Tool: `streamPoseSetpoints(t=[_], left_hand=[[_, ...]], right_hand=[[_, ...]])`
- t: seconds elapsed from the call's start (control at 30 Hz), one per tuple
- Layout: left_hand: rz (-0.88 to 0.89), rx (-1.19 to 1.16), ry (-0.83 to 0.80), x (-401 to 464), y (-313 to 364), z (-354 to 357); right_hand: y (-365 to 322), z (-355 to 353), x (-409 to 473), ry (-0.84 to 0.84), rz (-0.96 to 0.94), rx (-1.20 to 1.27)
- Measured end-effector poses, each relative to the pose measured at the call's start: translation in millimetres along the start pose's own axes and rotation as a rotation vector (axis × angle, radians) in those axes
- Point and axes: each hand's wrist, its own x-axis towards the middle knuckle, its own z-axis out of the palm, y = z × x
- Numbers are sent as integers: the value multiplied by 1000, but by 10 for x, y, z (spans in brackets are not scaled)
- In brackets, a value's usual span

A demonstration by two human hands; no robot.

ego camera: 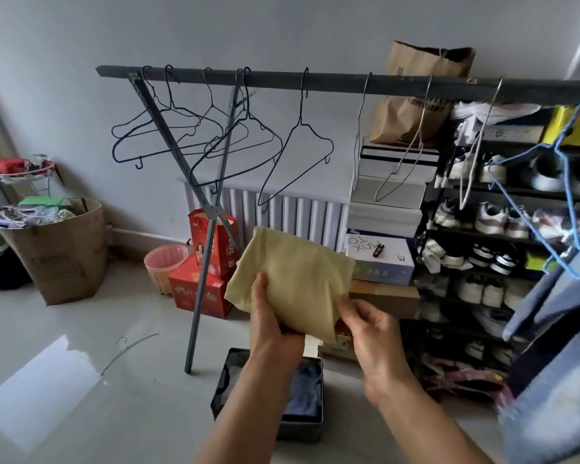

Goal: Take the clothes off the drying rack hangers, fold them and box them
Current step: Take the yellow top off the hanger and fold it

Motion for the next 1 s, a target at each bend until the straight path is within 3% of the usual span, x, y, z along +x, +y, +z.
streamPoseSetpoints(t=[0.1,0.3,0.37,0.43,0.5,0.53,0.57,0.63,0.73,0.8,1.0], left_hand=[[34,-55,-8,105,203,-131],[203,155,95,200,461,-371],[238,275,127,189,563,-454],[259,399,99,142,648,-545],[282,502,-15,90,701,-610],[276,556,-84,68,728,-629],[258,611,-138,58,755,-646],[190,684,-180,78,819,-656],[36,689,-177,135,920,-659],[-30,718,-183,174,971,-633],[68,893,-99,646,1003,-678]], right_hand=[[70,130,18,44,30,96],[365,416,89,76,73,-139],[424,503,85,109,-95,-260],[406,616,73,80,-421,-497],[402,738,125,-2,-681,-797],[384,796,159,-38,-709,-908],[349,841,204,-78,-665,-953],[294,863,324,-175,-386,-852],[213,810,448,-365,74,-373],[252,729,507,-442,254,-202],[627,847,897,-149,182,-157]])
